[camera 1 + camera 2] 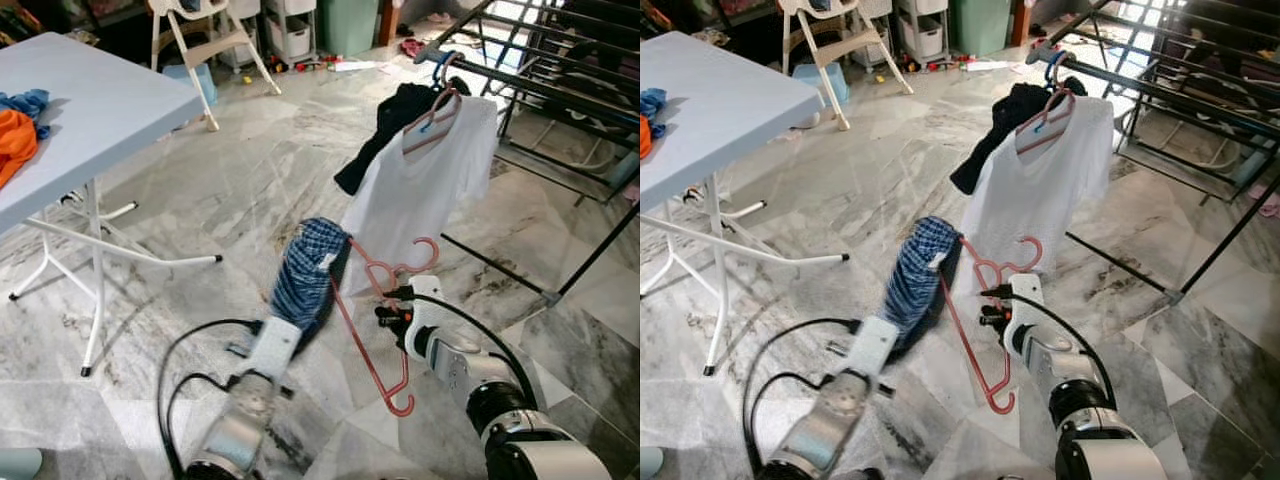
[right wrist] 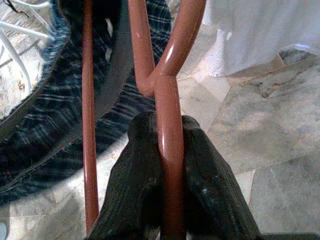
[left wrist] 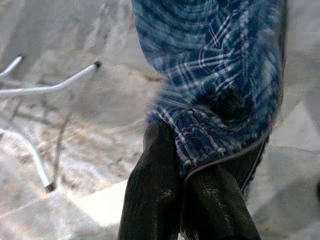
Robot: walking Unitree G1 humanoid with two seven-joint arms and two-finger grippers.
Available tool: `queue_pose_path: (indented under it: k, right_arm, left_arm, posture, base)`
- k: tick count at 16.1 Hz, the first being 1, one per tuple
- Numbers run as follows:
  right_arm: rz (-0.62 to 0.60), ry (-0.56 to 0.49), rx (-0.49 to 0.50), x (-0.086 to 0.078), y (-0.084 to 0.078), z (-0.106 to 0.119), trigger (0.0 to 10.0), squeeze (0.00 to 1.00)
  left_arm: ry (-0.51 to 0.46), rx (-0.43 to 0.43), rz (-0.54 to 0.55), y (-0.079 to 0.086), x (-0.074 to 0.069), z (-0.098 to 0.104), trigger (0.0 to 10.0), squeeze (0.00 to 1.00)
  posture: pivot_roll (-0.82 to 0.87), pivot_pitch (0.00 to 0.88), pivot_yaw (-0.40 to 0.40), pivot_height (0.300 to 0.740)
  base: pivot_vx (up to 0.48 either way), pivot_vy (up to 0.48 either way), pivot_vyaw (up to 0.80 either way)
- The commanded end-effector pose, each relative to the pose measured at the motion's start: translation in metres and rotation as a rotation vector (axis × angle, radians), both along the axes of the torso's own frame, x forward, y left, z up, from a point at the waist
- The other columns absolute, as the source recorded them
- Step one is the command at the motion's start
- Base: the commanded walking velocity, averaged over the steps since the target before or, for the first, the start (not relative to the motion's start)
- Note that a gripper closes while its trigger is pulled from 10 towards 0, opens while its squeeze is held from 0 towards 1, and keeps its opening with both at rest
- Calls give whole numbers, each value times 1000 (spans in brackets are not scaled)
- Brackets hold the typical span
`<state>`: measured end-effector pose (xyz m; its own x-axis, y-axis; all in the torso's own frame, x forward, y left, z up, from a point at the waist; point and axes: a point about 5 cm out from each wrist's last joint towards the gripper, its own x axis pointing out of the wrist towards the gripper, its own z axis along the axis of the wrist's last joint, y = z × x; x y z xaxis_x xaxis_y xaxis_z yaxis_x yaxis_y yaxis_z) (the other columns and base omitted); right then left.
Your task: Hang hanger
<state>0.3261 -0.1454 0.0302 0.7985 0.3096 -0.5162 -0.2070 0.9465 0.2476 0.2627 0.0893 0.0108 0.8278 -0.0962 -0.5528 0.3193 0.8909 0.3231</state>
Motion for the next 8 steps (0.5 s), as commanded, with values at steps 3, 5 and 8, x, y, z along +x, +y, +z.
queue_pose_path:
  k: [3,5,8]
  right_arm:
    - [-227,-80,52,24,-16,29,10000,0]
    - [-208,-143,105,40,-6,54,10000,0]
    - [48,-319,137,53,32,92,10000,0]
  left_arm:
    - [-37,-38,-92,-9,8,13,10000,0]
    - [-80,-38,-111,-14,14,20,10000,0]
    - [-147,-70,-91,-18,22,33,10000,0]
  posture:
    - [-95,80,57,740]
    - [-101,86,47,740]
    - [-103,90,39,740]
  base:
    - [0,0,0]
    - [0,0,0]
    - [0,0,0]
